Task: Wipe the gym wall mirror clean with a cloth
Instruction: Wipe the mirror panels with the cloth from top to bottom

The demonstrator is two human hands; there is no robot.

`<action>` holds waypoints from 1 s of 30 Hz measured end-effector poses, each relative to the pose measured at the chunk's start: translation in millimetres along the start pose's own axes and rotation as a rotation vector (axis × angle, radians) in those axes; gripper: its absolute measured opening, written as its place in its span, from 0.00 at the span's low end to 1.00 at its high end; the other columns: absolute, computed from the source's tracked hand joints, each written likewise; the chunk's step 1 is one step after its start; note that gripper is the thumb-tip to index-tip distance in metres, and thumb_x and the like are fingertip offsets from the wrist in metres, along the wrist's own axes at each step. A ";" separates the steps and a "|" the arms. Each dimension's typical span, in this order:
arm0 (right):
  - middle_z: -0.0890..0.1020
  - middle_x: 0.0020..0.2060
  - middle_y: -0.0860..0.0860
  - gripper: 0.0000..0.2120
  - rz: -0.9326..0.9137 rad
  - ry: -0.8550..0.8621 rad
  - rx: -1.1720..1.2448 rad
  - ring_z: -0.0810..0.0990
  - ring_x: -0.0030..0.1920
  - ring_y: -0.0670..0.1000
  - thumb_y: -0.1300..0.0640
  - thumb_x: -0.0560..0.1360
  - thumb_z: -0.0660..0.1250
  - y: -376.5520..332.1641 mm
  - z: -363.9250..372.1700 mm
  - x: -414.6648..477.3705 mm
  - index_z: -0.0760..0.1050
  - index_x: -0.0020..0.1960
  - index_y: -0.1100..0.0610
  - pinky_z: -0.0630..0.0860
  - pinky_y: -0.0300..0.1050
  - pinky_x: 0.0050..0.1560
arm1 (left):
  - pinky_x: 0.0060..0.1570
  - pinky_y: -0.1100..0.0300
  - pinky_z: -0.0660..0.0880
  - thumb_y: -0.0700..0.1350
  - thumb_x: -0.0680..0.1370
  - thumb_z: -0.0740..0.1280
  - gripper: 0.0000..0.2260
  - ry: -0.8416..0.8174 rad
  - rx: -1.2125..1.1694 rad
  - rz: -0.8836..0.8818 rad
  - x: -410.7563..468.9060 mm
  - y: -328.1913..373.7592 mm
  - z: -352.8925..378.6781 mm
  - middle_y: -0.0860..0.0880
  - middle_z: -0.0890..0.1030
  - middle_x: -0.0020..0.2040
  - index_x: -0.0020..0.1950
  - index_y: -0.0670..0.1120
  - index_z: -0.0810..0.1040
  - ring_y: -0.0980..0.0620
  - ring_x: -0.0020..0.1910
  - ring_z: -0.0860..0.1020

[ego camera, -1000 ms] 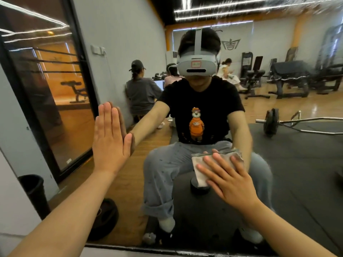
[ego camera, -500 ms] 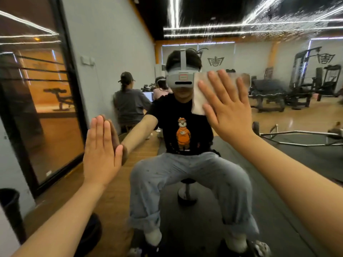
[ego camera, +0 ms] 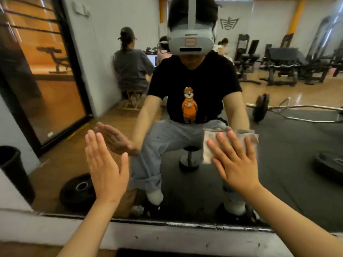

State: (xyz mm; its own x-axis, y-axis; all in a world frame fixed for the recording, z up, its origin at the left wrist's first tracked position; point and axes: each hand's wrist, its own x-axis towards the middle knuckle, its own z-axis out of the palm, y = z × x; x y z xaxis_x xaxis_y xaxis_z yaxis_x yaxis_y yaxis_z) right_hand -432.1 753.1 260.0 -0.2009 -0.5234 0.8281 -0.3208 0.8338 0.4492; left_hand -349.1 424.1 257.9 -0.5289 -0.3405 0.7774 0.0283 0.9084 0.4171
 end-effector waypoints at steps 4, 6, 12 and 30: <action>0.44 0.81 0.49 0.28 0.085 -0.010 0.032 0.43 0.80 0.53 0.47 0.83 0.51 -12.9 -1.0 3.2 0.50 0.81 0.47 0.41 0.59 0.77 | 0.78 0.45 0.44 0.56 0.81 0.55 0.36 -0.040 -0.029 -0.018 -2.8 -11.5 14.3 0.43 0.41 0.81 0.81 0.42 0.41 0.47 0.80 0.39; 0.43 0.81 0.49 0.29 0.131 -0.013 0.045 0.42 0.80 0.53 0.45 0.83 0.51 -24.7 -1.6 16.7 0.48 0.81 0.47 0.40 0.60 0.77 | 0.78 0.45 0.43 0.56 0.81 0.54 0.36 -0.037 -0.045 -0.017 -2.1 -13.1 16.4 0.44 0.39 0.81 0.81 0.43 0.40 0.48 0.80 0.38; 0.50 0.80 0.51 0.30 0.141 -0.008 0.069 0.44 0.80 0.53 0.39 0.84 0.52 -88.0 -6.0 99.5 0.50 0.81 0.49 0.41 0.60 0.78 | 0.77 0.44 0.51 0.55 0.82 0.56 0.32 -0.011 -0.089 -0.002 -1.3 -20.2 7.6 0.44 0.48 0.82 0.81 0.42 0.51 0.47 0.81 0.46; 0.45 0.81 0.52 0.29 -0.410 -0.090 0.028 0.43 0.80 0.55 0.46 0.84 0.44 -257.8 -5.3 304.4 0.43 0.82 0.53 0.30 0.58 0.74 | 0.77 0.50 0.56 0.59 0.82 0.48 0.27 -0.006 -0.344 -0.280 10.6 -113.0 -37.6 0.58 0.52 0.81 0.81 0.55 0.52 0.61 0.79 0.50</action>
State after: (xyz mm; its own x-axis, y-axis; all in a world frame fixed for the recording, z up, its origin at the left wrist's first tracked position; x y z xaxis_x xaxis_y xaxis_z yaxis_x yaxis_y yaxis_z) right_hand -405.8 379.7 398.0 -0.1314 -0.8253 0.5492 -0.4159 0.5488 0.7252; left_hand -326.0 308.7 236.8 -0.5609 -0.5602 0.6096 0.1630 0.6472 0.7447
